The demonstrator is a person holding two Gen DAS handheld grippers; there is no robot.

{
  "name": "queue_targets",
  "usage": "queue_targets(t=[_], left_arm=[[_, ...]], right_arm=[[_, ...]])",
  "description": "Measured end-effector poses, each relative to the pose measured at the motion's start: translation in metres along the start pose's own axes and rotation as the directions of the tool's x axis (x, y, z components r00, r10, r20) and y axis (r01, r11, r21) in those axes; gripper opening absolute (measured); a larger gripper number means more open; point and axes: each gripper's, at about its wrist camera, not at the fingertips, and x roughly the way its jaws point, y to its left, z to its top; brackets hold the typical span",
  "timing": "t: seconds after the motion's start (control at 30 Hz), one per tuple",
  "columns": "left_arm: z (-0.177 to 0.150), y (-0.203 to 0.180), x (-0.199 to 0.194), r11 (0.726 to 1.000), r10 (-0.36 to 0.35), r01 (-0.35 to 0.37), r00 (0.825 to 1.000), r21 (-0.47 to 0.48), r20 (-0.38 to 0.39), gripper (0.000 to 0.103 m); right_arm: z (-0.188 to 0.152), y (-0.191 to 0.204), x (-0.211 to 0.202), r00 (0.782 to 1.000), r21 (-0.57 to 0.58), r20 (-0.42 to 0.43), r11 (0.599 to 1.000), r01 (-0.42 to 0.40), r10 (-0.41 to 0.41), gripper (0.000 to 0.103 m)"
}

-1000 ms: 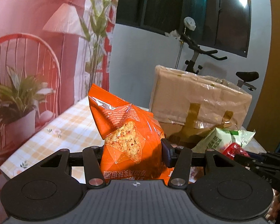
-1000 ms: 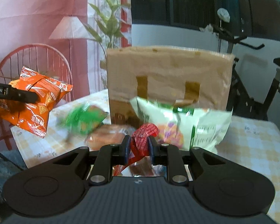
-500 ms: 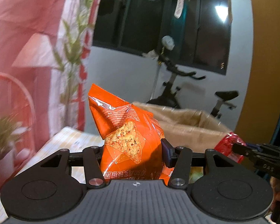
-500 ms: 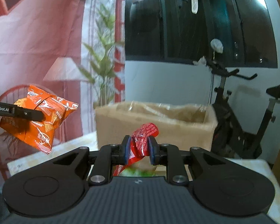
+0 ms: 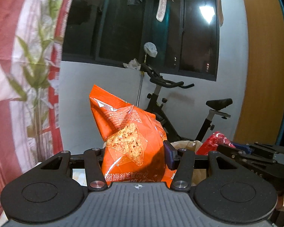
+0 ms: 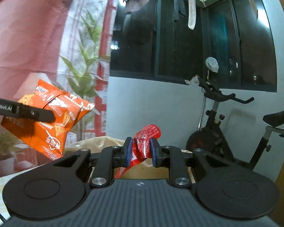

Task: Organize snacks
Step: 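Carry both packets over the box and open both tools to drop them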

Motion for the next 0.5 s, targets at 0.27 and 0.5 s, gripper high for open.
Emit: queue_targets(t=[0.27,0.5], left_arm=[[0.007,-0.009,0.069,0.998,0.038,-0.032,0.995,0.063,-0.091,0.055],[-0.006,-0.008,0.099,0.988,0.105,-0.083,0.980,0.132,-0.167,0.068]], right_arm=[[-0.010,-0.031,0.051,0.992,0.118,-0.116,0.991,0.068,-0.054,0.021],[-0.022,-0.036,0.059,0.983,0.146,-0.181,0.987,0.065,-0.038,0.024]])
